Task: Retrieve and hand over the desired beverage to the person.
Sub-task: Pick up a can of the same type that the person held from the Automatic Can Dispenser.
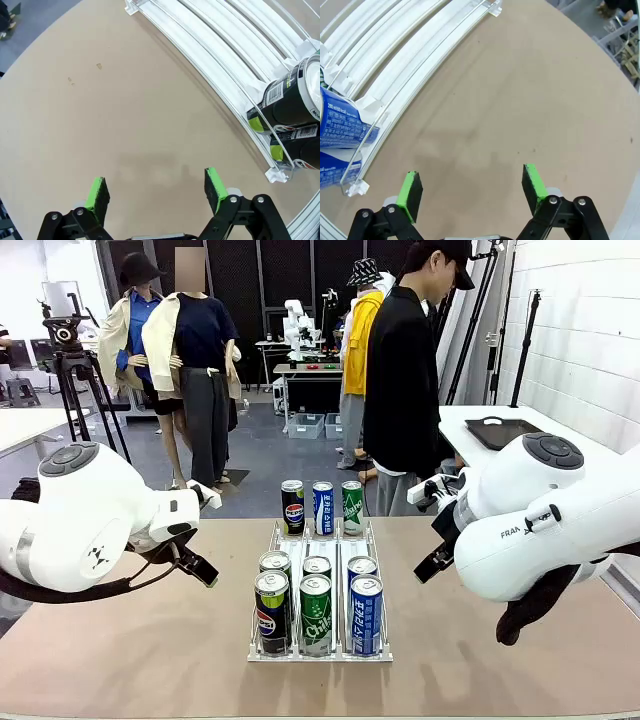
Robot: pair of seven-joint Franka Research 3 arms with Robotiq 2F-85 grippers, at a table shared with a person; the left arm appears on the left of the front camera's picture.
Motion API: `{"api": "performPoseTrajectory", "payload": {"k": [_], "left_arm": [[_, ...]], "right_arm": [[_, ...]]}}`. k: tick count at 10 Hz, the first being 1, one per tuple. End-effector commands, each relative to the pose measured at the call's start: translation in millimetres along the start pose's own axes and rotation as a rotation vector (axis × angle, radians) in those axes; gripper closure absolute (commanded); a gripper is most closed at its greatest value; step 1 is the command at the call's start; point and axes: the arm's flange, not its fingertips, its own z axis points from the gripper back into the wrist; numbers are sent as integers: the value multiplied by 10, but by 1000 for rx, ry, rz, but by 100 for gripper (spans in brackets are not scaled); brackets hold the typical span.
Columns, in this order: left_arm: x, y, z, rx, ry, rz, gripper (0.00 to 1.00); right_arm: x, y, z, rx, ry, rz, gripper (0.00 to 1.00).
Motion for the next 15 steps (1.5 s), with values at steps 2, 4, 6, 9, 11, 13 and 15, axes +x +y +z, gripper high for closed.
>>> {"api": "performPoseTrajectory", "payload": {"k": [2, 4, 6, 9, 11, 13, 15], "left_arm": [[0, 0, 0, 0, 0, 0, 0], [0, 0, 0, 0, 0, 0, 0], [0, 0, 0, 0, 0, 0, 0], [0, 0, 0, 0, 0, 0, 0], [0, 0, 0, 0, 0, 0, 0], [0, 0, 0, 0, 0, 0, 0], [0, 0, 0, 0, 0, 0, 0]], "right_arm": [[0, 0, 0, 0, 0, 0, 0], [0, 0, 0, 0, 0, 0, 0], [0, 0, 0, 0, 0, 0, 0], [0, 0, 0, 0, 0, 0, 0], [0, 0, 0, 0, 0, 0, 0], [0, 0, 0, 0, 0, 0, 0], [0, 0, 0, 0, 0, 0, 0]]}}
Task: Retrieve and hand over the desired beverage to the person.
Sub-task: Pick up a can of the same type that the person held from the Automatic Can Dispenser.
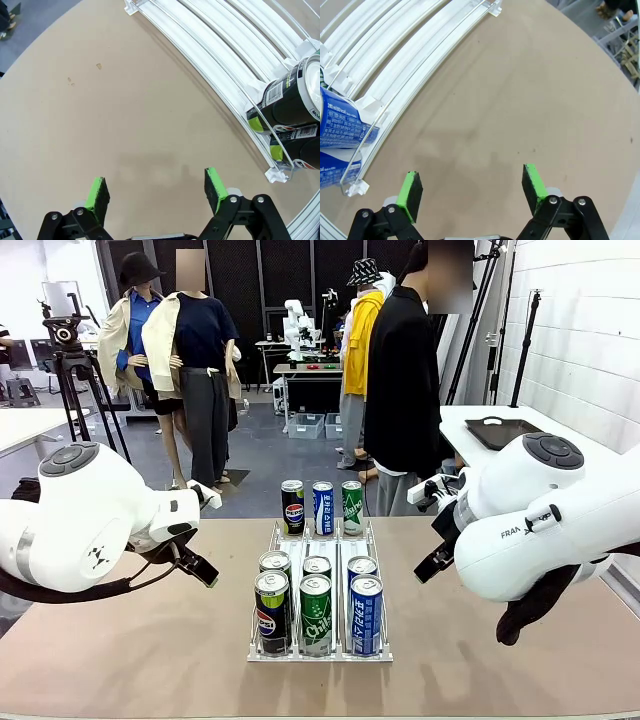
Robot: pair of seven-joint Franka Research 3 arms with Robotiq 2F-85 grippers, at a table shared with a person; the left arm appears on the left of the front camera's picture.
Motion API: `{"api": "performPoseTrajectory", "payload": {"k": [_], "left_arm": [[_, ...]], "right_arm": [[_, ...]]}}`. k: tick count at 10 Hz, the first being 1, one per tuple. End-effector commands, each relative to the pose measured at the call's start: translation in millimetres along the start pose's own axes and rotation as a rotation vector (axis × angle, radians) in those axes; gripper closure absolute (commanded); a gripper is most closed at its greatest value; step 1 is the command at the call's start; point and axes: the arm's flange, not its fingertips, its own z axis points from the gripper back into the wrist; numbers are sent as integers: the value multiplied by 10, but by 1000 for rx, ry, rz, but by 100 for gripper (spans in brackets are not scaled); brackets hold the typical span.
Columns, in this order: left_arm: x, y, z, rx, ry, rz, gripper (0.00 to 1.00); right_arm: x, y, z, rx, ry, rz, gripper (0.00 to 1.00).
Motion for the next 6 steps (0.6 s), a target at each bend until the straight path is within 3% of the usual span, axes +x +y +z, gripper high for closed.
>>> {"api": "performPoseTrajectory", "payload": {"k": [1, 6], "left_arm": [[-1, 4, 0, 0, 0, 1, 0], [87, 98, 91, 11, -1, 8, 0]], "right_arm": [[0, 2, 0, 0, 0, 0, 0], [0, 0, 0, 0, 0, 0, 0]]}}
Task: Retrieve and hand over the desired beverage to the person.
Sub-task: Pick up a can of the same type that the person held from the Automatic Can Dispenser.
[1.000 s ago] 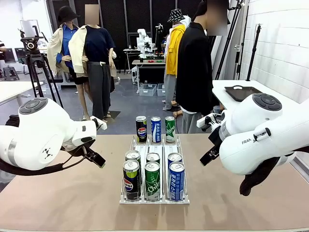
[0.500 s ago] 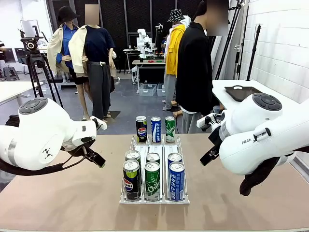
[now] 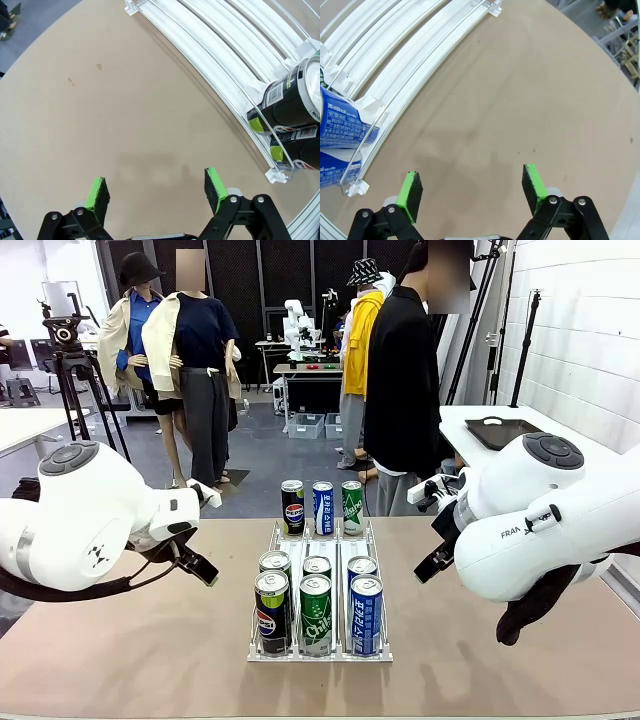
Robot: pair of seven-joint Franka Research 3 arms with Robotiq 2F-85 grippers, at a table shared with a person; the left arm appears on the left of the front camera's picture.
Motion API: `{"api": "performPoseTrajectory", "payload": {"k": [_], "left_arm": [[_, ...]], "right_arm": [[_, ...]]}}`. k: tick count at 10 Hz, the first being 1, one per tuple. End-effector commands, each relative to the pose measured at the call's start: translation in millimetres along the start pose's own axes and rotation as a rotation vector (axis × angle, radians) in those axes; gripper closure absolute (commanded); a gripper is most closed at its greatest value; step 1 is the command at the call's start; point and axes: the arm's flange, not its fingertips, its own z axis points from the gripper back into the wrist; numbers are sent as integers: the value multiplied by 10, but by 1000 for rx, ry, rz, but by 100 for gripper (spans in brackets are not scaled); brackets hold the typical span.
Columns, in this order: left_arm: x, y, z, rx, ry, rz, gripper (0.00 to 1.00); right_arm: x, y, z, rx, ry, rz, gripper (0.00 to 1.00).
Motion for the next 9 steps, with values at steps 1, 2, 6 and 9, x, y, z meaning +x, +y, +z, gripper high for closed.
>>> {"api": "performPoseTrajectory", "payload": {"k": [1, 2, 6, 9], "left_arm": [[158, 188, 198, -51, -7, -6, 0], [283, 346, 327, -65, -13, -33, 0], [761, 1065, 784, -308, 114, -217, 0], [960, 1655, 788, -509, 177, -8, 0]], "right_arm": [[119, -100, 186, 9, -23, -1, 0], [254, -245, 381, 14, -25, 9, 0], [811, -814, 876, 213, 53, 7, 0], [824, -1295, 1199, 406, 13, -100, 0]]}}
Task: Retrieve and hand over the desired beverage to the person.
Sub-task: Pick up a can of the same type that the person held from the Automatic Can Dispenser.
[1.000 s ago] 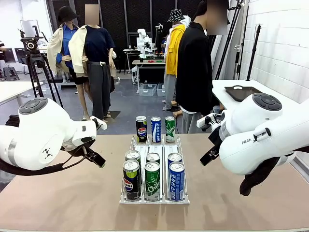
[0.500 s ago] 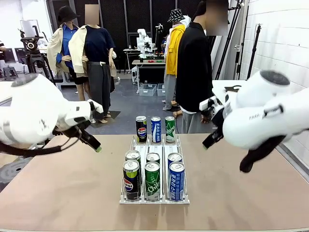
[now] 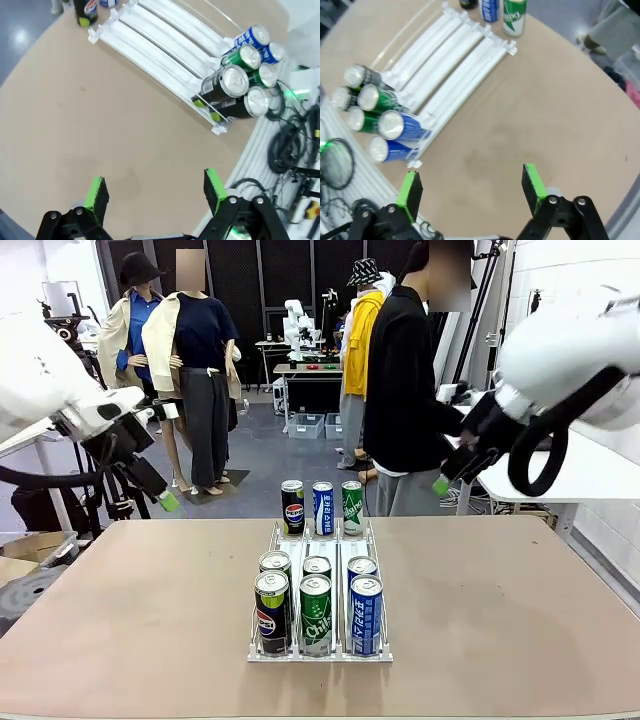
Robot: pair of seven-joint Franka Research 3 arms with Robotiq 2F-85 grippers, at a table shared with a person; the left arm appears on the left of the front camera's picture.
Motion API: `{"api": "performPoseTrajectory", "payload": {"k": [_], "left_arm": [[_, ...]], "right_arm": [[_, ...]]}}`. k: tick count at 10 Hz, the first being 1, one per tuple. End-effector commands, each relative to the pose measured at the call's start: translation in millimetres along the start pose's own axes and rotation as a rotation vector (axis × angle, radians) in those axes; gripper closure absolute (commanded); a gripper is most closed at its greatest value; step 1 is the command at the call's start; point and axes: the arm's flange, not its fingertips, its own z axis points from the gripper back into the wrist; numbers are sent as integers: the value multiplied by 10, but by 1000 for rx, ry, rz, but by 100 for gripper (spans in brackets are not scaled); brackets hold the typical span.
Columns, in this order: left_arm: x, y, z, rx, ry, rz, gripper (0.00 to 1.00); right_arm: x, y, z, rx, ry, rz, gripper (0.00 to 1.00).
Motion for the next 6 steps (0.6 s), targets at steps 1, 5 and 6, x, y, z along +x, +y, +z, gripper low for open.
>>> {"api": "performPoseTrajectory", "payload": {"k": [1, 5, 6], "left_arm": [[108, 450, 133, -101, -26, 200, 0], [-436, 868, 637, -336, -333, 658, 0], [-583, 989, 808, -373, -468, 751, 0]], "right_arm": [[-68, -504, 177, 161, -37, -82, 0], [-655, -1348, 590, 387, -159, -264, 0], [-843, -1592, 640, 432, -215, -317, 0]]}}
